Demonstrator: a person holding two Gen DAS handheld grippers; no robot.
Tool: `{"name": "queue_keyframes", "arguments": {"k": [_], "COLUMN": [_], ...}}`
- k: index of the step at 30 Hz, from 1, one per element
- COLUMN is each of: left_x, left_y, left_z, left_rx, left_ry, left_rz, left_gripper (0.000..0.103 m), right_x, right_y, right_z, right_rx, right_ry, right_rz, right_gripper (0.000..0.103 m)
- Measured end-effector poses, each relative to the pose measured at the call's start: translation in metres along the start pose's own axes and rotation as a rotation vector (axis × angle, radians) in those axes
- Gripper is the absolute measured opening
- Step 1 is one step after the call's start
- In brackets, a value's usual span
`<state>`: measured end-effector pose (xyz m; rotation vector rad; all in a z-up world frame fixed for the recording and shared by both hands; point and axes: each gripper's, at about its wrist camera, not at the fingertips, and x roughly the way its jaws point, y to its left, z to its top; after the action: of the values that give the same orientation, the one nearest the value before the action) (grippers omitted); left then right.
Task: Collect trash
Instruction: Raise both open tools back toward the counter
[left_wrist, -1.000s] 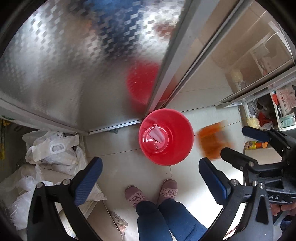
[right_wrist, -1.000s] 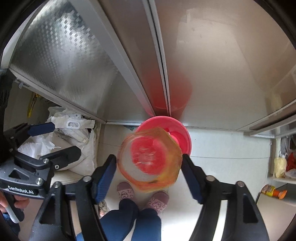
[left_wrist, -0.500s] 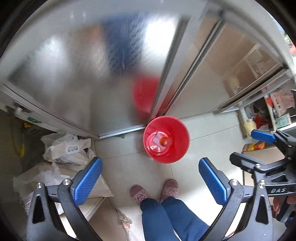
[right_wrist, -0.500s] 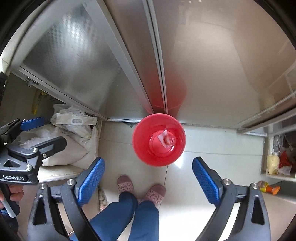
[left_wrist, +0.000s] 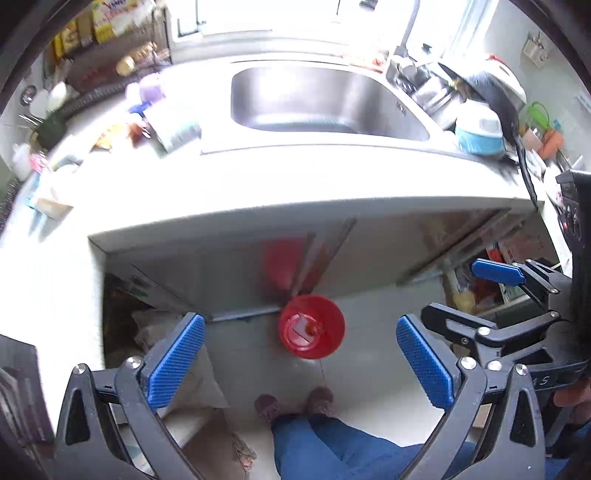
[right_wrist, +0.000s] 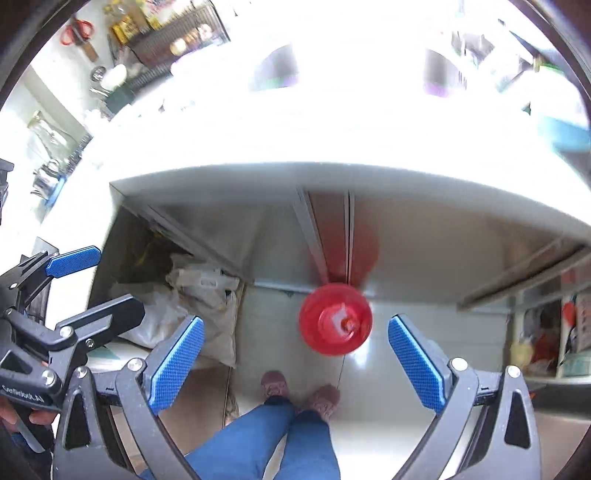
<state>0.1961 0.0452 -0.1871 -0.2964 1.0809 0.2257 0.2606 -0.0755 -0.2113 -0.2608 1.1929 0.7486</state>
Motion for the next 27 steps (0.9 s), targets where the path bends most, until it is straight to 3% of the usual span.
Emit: {"name": "queue_keyframes", "arguments": {"k": [7, 13, 20, 27], "left_x": [-0.050, -0.079, -0.088, -0.075], "left_y": [0.018, 0.050, 0.102, 0.168], "left_z": [0.021, 0.039, 0.069, 0.109], "left_rx": [-0.024, -0.129, -0.174, -0.206], "left_ry": [-0.075, -0.132, -0.160, -0.145], "left_rz": [0.057, 0.077, 0.133, 0.156], "left_gripper": [0.103, 0.103, 0.103, 0.103], "right_x": [-0.044, -0.058, -0.046, -0.021], "right_y": [0.019, 0.041, 0.078, 0.119], "right_z": [0.036, 0.069, 0.115, 0.169], "right_rx": [-0.030, -0.110, -0.201, -0.304], "right_ry": [-0.096, -0.146, -0.115, -0.143], "right_rz": [0.047, 0.110, 0.206, 0.173], "right_gripper": [0.100, 0.102, 0.102, 0.102]}}
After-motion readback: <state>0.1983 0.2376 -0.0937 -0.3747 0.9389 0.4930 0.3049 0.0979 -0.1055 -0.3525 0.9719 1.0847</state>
